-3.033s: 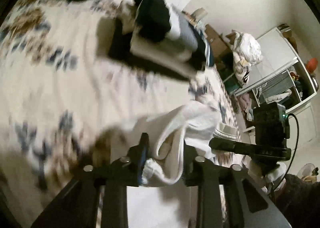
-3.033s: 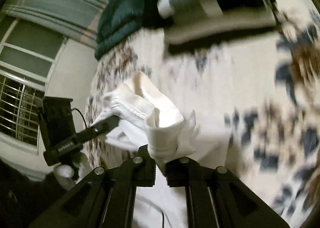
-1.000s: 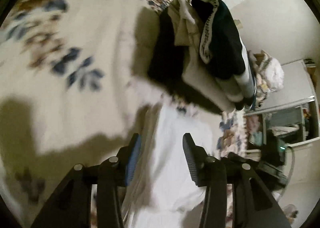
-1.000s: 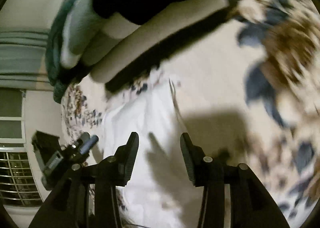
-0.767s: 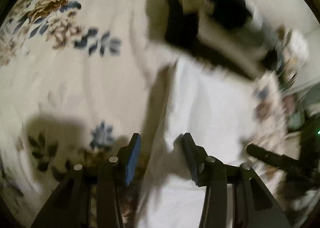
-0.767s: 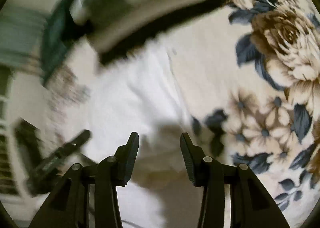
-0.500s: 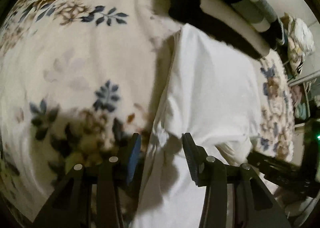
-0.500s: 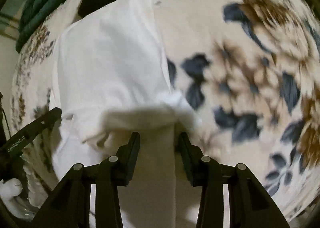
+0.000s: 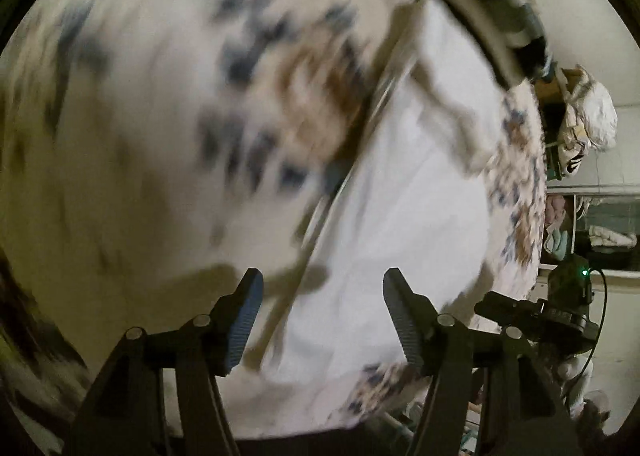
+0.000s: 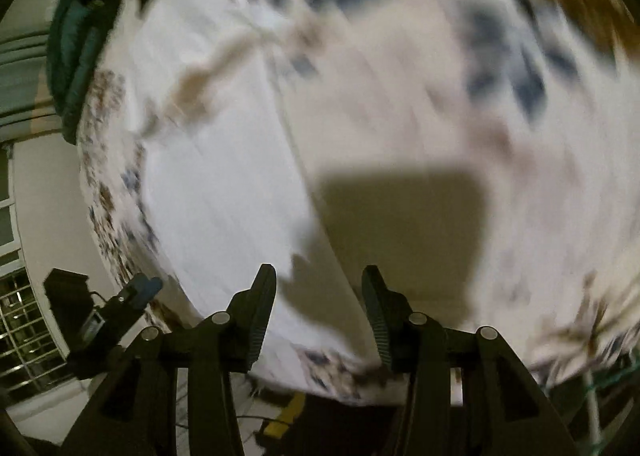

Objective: Fold small clothes

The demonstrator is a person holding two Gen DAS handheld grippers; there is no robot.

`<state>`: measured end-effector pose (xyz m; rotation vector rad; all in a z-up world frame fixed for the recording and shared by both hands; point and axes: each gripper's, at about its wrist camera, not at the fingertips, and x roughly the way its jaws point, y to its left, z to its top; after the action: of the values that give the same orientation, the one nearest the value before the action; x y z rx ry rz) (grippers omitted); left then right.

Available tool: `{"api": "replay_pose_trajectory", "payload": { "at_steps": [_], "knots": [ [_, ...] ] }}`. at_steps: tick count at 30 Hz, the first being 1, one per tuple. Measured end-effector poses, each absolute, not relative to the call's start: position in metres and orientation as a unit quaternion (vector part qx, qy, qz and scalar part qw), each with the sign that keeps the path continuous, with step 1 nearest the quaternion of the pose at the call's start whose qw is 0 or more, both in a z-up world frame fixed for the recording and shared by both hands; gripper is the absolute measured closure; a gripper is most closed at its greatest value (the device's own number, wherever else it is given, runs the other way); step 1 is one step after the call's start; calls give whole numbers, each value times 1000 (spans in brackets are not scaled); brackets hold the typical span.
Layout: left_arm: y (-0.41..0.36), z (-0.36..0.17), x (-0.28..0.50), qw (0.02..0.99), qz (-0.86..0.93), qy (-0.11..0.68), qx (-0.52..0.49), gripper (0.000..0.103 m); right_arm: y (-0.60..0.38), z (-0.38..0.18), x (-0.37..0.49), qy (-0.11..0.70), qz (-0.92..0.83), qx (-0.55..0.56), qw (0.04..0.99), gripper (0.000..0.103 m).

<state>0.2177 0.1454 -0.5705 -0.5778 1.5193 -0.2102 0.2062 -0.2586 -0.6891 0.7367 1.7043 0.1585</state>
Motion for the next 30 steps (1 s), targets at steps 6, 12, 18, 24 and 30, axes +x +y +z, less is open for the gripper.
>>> {"api": "replay_pose_trajectory", "payload": {
  "at_steps": [6,12,18,24,30],
  "knots": [
    [128,-608,183,653,-101,697,-278,43,-248,-733,161,756,82,339,553,53],
    [106,-613,185,665,-94,684,-286,46,-236,-762,154,745,102,388,533,50],
    [100,-592,181,683,-97,668,-279,100,-238,-747,149,715,109,429,541,98],
    [115,-553,190,687,-103,639,-330,100,-249,-703,152,686,139,460,547,99],
    [114,-506,242,718,-129,583,-359,100,-283,-644,197,634,163,491,575,99]
  ]
}}
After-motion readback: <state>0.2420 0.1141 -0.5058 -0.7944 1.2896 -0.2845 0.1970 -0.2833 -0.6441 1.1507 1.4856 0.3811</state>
